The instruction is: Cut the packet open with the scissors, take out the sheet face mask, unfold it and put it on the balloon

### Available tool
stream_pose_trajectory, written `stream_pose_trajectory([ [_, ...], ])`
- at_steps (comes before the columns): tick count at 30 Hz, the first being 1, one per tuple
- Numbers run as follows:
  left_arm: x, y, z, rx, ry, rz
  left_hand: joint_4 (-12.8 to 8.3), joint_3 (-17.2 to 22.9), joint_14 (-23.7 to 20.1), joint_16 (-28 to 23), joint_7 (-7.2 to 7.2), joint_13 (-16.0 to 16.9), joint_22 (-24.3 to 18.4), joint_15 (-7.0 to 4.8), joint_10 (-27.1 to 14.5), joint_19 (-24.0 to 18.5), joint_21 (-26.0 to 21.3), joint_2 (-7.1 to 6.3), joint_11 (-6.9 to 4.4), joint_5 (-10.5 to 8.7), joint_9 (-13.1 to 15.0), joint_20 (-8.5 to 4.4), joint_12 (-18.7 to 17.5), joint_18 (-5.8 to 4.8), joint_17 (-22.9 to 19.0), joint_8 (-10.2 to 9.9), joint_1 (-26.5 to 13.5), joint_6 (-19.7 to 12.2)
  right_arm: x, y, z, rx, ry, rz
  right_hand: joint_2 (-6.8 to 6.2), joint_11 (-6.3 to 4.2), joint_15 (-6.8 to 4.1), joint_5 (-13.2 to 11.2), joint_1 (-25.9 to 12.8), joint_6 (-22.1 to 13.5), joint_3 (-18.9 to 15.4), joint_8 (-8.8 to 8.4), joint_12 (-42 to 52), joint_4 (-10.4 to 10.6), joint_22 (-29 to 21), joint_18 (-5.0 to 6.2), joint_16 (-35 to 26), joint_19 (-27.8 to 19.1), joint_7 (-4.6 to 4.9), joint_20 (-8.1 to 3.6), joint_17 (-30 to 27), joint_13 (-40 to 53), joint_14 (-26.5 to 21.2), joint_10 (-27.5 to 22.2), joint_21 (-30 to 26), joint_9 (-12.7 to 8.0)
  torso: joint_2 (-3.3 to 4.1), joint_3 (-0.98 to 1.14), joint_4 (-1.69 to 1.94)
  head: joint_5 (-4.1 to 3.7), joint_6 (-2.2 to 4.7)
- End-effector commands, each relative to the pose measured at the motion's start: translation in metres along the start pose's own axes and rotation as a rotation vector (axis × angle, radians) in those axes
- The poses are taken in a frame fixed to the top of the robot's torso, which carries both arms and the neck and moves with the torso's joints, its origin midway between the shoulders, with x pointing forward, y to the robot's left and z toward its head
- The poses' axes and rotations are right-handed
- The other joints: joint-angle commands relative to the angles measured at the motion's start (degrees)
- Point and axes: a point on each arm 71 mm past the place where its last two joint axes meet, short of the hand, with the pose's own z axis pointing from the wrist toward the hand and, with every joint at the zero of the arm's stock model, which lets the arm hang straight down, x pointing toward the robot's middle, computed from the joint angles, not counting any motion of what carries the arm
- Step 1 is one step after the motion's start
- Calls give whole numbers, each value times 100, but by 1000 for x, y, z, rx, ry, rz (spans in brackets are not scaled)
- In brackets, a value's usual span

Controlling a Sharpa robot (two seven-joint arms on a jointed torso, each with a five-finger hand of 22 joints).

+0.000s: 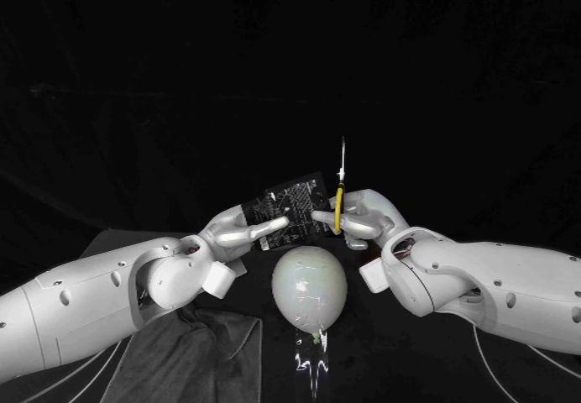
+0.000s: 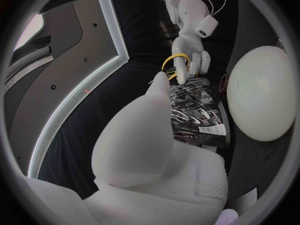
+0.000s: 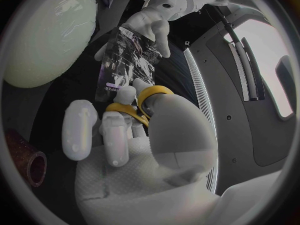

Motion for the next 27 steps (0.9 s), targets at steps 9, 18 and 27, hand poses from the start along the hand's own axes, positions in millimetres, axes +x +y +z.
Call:
stream_pose_trajectory([
  [9,2,-1,11,61,-37,-32,-161,177,1607,555,292,-34,130,-357,1039,2049,649,186,79,-23,327,-28,182,666,276,454,388,1144,7,3,2,-11,20,8,244,-246,-40,1,177,25,281,34,5029,-155,913,2,23,-24,-23,-9,1507,2194,617,1647,-25,19,0,0,3,2,25],
  [18,7,2,17,51,-33,-43,-145,228,1849,567,421,-49,77,-432,1305,2312,620,253,13,-22,348,-38,122,709,273,517,479,1303,13,4,4,-14,31,13,241,-247,-41,1,172,23,290,39,5030,-160,911,3,23,-27,-24,-10,1507,2194,617,1647,-31,25,1,-1,5,-13,49],
  [27,9,6,19,-1,-43,-21,-48,318,2017,577,447,-51,64,-470,1491,2479,598,382,0,-21,352,-73,78,724,275,561,534,1463,19,6,5,-21,41,19,240,-247,-41,0,170,22,295,41,5030,-163,910,4,23,-29,-24,-10,1507,2194,617,1647,-35,29,-3,-1,5,-38,82],
])
